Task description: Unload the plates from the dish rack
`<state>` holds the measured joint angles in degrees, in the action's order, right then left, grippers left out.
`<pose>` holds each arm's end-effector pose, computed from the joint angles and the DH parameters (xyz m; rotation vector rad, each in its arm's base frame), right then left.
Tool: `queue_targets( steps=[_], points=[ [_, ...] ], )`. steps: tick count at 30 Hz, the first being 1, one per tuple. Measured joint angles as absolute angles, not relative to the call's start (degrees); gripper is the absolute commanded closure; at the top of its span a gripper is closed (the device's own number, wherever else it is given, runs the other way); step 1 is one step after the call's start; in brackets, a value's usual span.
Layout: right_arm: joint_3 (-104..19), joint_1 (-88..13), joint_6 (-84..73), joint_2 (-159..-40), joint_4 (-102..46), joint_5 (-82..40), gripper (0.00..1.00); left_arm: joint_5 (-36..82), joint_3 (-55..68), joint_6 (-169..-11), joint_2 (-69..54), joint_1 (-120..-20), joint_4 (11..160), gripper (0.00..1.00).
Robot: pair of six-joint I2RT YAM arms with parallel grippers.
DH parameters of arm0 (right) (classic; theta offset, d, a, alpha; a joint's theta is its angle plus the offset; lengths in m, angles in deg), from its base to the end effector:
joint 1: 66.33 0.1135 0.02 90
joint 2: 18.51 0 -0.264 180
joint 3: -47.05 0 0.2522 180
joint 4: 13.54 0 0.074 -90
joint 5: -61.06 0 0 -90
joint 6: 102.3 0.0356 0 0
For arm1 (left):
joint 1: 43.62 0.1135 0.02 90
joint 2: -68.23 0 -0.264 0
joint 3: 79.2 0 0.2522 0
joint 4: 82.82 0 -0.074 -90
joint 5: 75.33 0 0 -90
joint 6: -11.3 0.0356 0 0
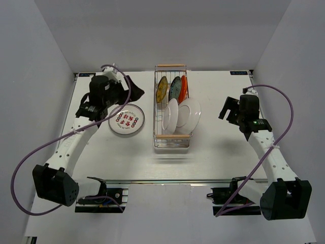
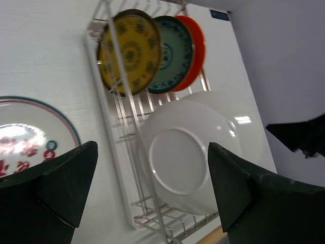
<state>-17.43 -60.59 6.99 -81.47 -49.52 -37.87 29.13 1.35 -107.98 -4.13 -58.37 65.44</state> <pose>0.2414 0.0187 0.2936 0.3435 2.1377 0.0819 0.2773 -0.0822 0.3577 -0.0898 2.0437 -0.7403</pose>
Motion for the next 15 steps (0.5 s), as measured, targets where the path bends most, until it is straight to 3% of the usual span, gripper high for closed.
queue_targets(
  steps=[7, 15],
  points=[
    [-17.4, -60.6, 7.0, -81.2, -49.7, -38.4, 0.11, 27.0, 10.3, -105.3, -12.7, -72.4, 63.2, 0.02],
    [-17.1, -60.6, 7.0, -81.2, -49.9, -40.1, 0.11, 7.4, 27.9, -102.5, -25.9, -87.0, 49.2, 0.02]
  ],
)
